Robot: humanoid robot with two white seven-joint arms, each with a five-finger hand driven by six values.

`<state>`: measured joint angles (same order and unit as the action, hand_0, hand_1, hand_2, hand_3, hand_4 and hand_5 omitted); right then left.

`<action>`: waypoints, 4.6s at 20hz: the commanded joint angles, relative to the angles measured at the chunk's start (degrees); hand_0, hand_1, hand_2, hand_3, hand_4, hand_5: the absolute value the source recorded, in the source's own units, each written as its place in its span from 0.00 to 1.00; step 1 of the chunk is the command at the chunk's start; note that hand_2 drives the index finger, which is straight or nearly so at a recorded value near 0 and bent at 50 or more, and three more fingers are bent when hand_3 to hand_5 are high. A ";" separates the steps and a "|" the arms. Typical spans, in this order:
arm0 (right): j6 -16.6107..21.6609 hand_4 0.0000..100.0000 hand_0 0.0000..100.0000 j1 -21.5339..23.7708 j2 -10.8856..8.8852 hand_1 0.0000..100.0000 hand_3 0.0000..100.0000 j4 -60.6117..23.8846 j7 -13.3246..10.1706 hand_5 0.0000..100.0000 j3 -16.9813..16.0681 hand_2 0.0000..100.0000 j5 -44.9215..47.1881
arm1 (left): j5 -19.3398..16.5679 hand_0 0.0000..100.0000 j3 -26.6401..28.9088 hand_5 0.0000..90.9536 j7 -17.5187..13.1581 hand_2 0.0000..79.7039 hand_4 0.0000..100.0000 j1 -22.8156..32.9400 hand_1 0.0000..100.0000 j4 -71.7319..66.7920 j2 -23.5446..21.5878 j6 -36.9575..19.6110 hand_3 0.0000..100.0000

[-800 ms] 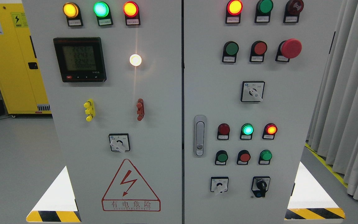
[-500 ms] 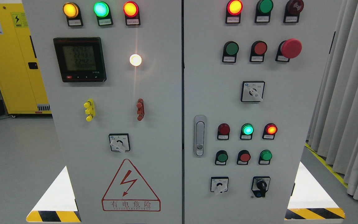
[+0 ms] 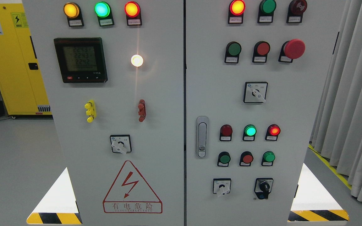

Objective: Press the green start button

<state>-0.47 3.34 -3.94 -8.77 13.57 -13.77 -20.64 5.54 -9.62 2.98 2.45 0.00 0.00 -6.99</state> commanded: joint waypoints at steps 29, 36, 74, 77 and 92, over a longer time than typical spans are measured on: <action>11.28 0.57 0.24 9.31 1.04 0.54 0.55 -84.64 -13.65 0.36 23.97 0.00 -38.77 | -0.09 0.12 -0.14 0.00 0.01 0.00 0.00 -0.16 0.56 1.76 5.71 0.05 0.00; 15.49 0.65 0.26 12.48 1.04 0.59 0.66 -96.33 -19.11 0.49 18.26 0.00 -42.65 | -0.09 0.12 -0.14 0.00 -0.08 0.00 0.00 -0.16 0.56 1.76 5.71 0.05 0.00; 16.47 0.64 0.28 -15.21 -1.43 0.63 0.61 -91.25 -14.45 0.49 17.11 0.04 -46.51 | -0.09 0.12 -0.14 0.00 0.01 0.00 0.00 -0.16 0.56 1.76 5.71 0.05 0.00; 16.47 0.64 0.28 -15.65 -1.43 0.63 0.61 -90.55 -14.01 0.49 17.11 0.04 -46.60 | -0.09 0.12 -0.14 0.00 0.01 0.00 0.00 -0.16 0.56 1.76 5.71 0.05 0.00; 16.38 0.64 0.28 -18.11 -1.16 0.63 0.61 -89.76 -13.84 0.48 17.28 0.04 -46.60 | -0.09 0.12 -0.14 0.00 0.01 0.00 0.00 -0.16 0.56 1.76 5.71 0.05 0.00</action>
<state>15.93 -14.05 -5.28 -99.80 -0.36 3.37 -67.23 5.45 -9.76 2.94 2.28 0.00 5.71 -6.99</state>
